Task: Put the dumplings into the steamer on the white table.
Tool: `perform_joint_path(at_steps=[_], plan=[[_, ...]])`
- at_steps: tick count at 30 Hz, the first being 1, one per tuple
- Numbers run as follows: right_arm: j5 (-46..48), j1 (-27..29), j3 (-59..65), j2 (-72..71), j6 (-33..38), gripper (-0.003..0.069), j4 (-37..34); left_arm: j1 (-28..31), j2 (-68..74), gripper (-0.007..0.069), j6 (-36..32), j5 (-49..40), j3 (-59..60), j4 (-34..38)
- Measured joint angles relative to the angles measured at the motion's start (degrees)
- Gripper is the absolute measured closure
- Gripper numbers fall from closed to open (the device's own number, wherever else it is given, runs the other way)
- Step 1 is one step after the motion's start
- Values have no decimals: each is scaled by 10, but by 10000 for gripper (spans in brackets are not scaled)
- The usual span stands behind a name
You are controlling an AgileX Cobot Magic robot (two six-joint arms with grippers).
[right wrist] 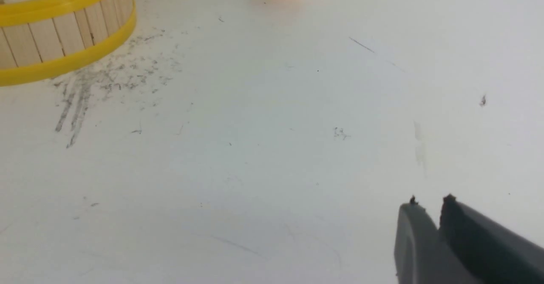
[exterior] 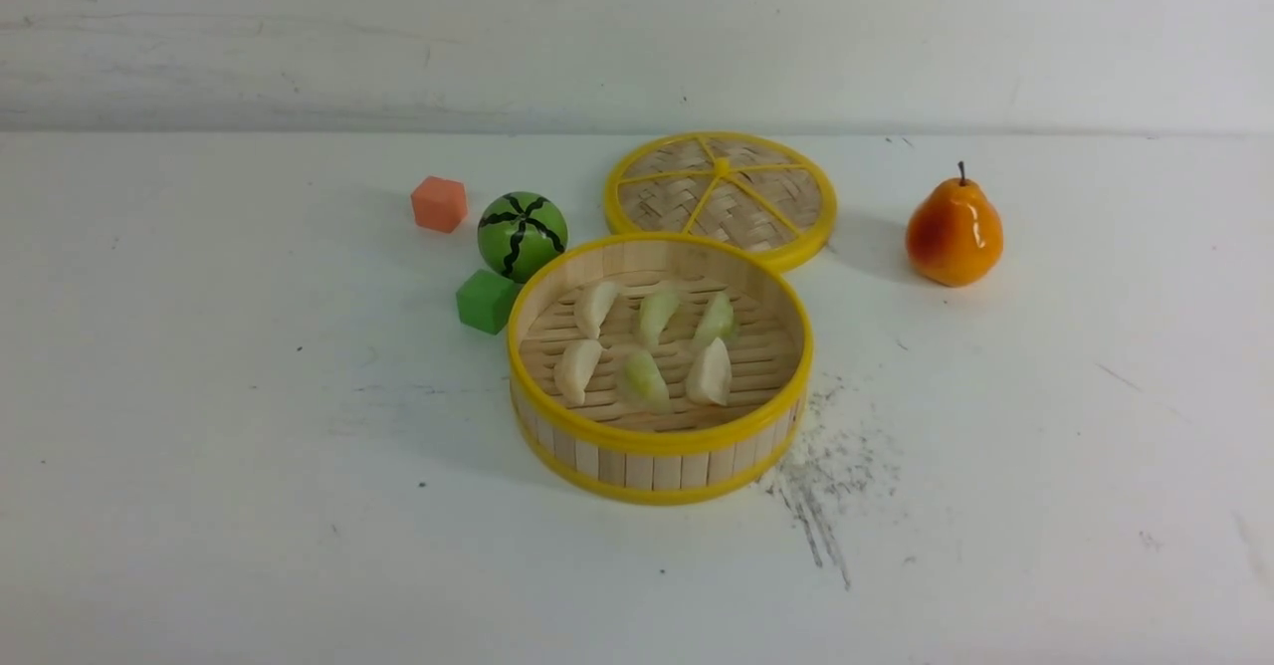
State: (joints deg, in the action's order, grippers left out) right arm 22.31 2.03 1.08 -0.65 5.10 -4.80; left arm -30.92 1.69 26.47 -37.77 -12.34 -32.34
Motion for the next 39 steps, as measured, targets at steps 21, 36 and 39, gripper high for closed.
perform_joint_path(at_steps=[21, 36, 39], plan=[[-1, 2, 0, 0, 1, 542, 0, 319, -23, 637, -175, 188, 141, 312], [-1, 2, 0, 0, 1, 526, 0, 319, -23, 637, -268, 158, 141, 366], [-1, 2, 0, 0, 1, 524, 0, 319, -23, 637, -268, 155, 141, 366]])
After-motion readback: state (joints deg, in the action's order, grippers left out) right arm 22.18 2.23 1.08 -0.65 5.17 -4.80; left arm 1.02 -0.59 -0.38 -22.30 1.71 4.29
